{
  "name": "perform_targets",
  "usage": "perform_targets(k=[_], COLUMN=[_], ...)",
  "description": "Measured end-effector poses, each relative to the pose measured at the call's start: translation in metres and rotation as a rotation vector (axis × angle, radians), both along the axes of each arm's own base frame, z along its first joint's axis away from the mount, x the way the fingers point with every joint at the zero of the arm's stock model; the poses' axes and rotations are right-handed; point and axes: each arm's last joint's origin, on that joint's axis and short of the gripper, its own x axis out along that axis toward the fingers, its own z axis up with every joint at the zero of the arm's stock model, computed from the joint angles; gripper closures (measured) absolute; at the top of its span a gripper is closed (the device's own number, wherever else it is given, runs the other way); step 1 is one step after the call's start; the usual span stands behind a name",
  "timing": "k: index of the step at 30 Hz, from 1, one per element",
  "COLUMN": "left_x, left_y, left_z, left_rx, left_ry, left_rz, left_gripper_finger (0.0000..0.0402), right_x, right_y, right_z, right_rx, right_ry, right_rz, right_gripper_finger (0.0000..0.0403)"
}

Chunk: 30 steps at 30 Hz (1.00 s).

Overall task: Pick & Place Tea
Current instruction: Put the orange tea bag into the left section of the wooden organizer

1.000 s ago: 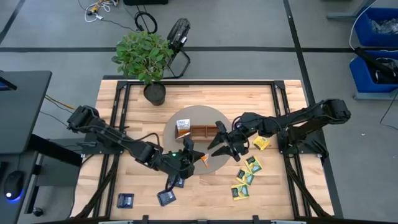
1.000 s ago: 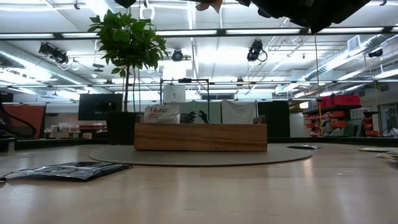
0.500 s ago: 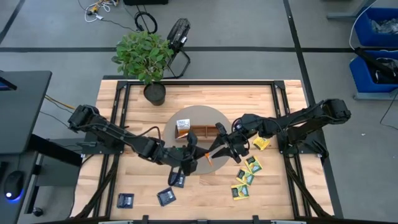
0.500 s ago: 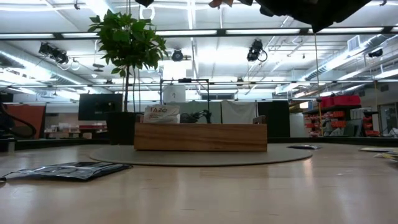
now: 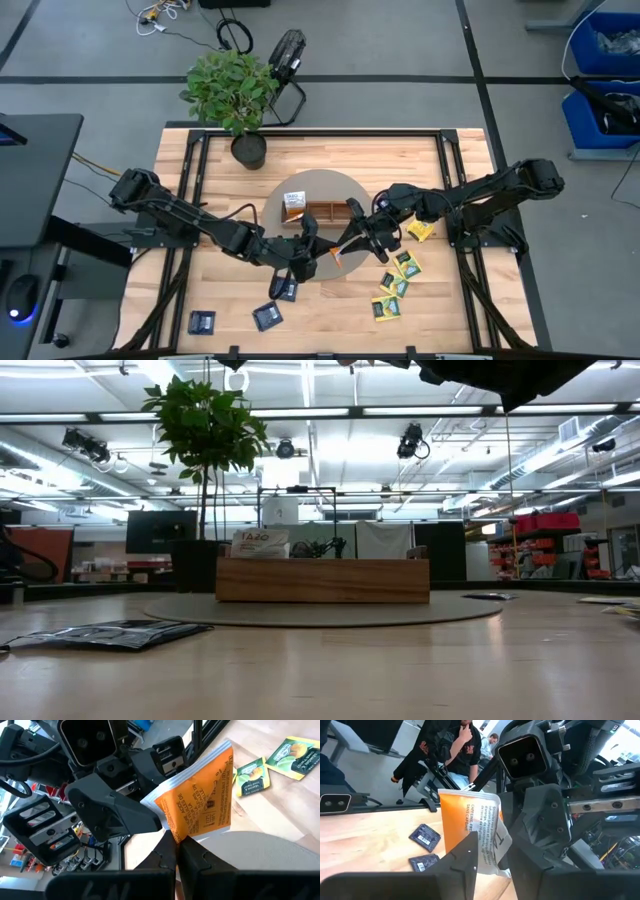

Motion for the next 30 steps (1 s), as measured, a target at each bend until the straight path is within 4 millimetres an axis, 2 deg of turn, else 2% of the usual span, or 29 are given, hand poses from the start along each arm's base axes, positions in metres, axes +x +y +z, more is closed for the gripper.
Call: perform_targets(k=[21,25,30], left_x=[0.0013,0.0014,0.0014], left_y=[-0.0033,-0.0032,-0.0031], left_z=[0.005,0.0051,0.005], left_rx=[0.038,0.039,0.039], left_ry=[-0.037,-0.037,-0.037], left_rz=[-0.07,-0.069,-0.069], left_gripper_finger=[0.0397,0.0397,0.0397], right_x=[-0.0005,-0.0006,-0.0005], right_y=[0.001,0.001,0.001], right_z=[0.0034,0.0032,0.0035], right_rx=[0.055,0.054,0.041], right_ry=[0.0,0.001,-0.011], right_rz=[0.045,0.046,0.045], right_gripper_finger=[0.0299,0.0329,0.0391])
